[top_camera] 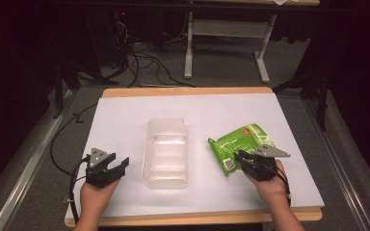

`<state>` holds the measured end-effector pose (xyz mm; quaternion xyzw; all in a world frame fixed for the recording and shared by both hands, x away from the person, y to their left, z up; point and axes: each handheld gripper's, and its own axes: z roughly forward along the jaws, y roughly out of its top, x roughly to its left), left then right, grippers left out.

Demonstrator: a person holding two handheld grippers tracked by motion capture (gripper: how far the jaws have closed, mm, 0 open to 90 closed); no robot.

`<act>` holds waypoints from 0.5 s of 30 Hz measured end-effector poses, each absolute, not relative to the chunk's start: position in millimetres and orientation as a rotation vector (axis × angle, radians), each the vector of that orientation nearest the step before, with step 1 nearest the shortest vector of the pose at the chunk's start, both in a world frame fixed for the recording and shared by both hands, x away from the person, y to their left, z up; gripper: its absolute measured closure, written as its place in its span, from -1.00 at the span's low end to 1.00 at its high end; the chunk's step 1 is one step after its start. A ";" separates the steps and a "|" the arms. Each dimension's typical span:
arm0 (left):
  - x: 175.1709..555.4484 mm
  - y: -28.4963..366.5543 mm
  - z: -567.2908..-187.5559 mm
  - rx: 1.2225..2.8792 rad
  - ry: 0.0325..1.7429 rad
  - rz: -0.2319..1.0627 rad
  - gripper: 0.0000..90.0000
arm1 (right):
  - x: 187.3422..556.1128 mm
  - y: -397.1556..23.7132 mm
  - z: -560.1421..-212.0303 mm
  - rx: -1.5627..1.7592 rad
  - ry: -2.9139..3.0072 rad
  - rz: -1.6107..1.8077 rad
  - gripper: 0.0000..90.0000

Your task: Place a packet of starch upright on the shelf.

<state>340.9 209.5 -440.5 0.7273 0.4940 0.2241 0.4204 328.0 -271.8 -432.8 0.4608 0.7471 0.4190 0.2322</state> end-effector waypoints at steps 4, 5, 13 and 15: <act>341.4 208.0 -441.5 1.857 1.238 0.573 -0.05 | 329.6 -273.2 -433.8 1.256 2.062 1.157 0.48; 342.0 207.5 -442.3 1.868 1.238 0.570 -0.05 | 329.6 -273.2 -433.8 1.256 2.062 1.157 0.48; 340.7 206.2 -445.2 1.883 1.225 0.578 -0.10 | 333.7 -276.3 -434.0 1.269 2.065 1.175 0.30; 341.0 205.4 -445.6 1.888 1.222 0.579 -0.11 | 334.9 -277.7 -434.1 1.264 2.068 1.173 0.27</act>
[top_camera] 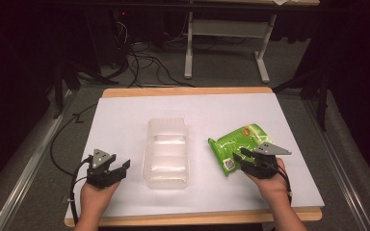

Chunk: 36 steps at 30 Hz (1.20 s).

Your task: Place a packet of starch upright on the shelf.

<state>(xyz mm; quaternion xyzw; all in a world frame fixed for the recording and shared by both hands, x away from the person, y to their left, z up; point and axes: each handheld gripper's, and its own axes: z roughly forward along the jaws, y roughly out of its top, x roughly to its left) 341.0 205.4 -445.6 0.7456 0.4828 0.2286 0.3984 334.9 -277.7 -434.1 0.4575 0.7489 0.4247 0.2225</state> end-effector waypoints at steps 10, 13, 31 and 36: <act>341.2 202.9 -446.8 1.894 1.221 0.570 -0.12 | 338.1 -294.9 -430.3 1.307 2.000 1.177 0.07; 341.3 202.7 -446.9 1.897 1.221 0.565 -0.13 | 339.6 -301.9 -430.4 1.317 1.983 1.162 0.06; 341.5 200.1 -447.8 1.931 1.197 0.548 -0.13 | 346.5 -351.2 -435.5 1.472 1.855 1.120 0.01; 341.4 198.7 -448.2 1.943 1.186 0.550 -0.14 | 347.8 -363.5 -438.0 1.516 1.823 1.104 0.00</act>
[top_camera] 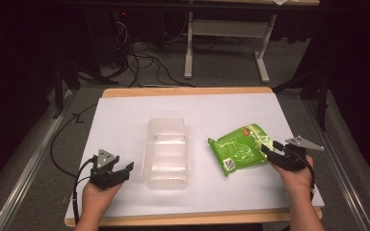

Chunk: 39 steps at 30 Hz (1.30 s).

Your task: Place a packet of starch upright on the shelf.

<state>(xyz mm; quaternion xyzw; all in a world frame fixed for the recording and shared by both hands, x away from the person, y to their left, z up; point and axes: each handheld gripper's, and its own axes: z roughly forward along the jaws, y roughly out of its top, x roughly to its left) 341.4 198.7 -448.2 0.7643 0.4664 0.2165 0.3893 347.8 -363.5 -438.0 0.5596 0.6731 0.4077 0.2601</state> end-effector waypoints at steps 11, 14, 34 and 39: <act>341.2 196.3 -448.9 1.957 1.172 0.555 -0.14 | 349.9 -377.2 -443.3 1.567 1.801 1.020 -0.18; 341.2 196.6 -448.7 1.957 1.174 0.552 -0.14 | 351.2 -379.0 -444.4 1.583 1.778 1.013 -0.27; 341.5 195.4 -449.4 1.975 1.169 0.546 -0.14 | 361.5 -379.5 -464.8 1.731 1.855 1.103 -0.32; 341.1 194.7 -449.6 1.972 1.169 0.548 -0.14 | 362.6 -380.8 -466.9 1.753 1.845 1.098 -0.31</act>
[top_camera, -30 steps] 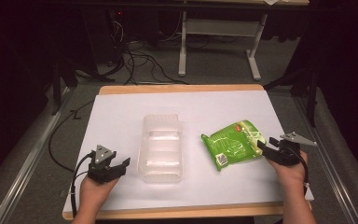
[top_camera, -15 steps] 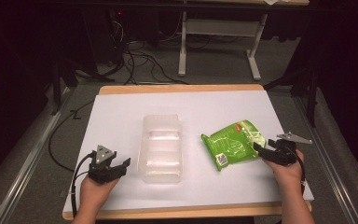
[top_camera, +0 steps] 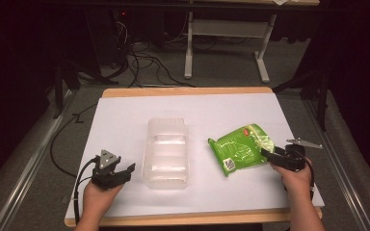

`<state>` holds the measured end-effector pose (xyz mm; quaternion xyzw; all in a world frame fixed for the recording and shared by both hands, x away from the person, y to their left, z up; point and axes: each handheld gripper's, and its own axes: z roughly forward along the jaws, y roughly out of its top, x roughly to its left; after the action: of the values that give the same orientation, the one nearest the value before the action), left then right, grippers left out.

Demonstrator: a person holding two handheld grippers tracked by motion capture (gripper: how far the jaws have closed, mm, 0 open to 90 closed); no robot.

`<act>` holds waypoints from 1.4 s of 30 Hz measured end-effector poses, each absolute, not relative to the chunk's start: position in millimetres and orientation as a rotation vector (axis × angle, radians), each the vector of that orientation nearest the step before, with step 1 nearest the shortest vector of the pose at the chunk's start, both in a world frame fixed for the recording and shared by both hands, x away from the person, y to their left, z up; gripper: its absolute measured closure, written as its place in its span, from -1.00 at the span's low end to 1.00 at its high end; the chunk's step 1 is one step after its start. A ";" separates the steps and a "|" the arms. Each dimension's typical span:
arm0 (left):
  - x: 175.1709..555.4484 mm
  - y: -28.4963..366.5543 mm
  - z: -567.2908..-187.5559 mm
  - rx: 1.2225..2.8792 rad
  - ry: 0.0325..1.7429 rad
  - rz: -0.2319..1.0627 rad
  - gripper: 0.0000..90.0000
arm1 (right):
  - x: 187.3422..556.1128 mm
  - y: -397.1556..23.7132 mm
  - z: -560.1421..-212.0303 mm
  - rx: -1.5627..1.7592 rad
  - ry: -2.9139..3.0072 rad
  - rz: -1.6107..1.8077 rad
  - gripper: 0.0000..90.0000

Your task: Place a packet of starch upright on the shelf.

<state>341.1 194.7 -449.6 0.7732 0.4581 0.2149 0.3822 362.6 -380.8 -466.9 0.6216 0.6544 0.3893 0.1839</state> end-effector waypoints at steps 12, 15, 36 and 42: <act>341.4 194.2 -450.1 1.977 1.167 0.547 -0.14 | 360.1 -377.6 -463.2 1.698 1.891 1.220 0.17; 341.3 194.4 -449.9 1.982 1.165 0.547 -0.14 | 360.8 -371.7 -462.9 1.664 1.922 1.214 0.24; 341.3 192.1 -451.3 1.997 1.161 0.547 -0.14 | 375.9 -383.5 -476.4 1.832 1.813 1.154 -0.22; 341.4 191.8 -451.3 1.997 1.160 0.549 -0.15 | 372.4 -379.7 -471.4 1.794 1.847 1.297 0.28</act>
<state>341.4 191.8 -451.3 0.7800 0.4530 0.2144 0.3748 372.4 -379.7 -471.4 0.6171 0.6352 0.4462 0.1289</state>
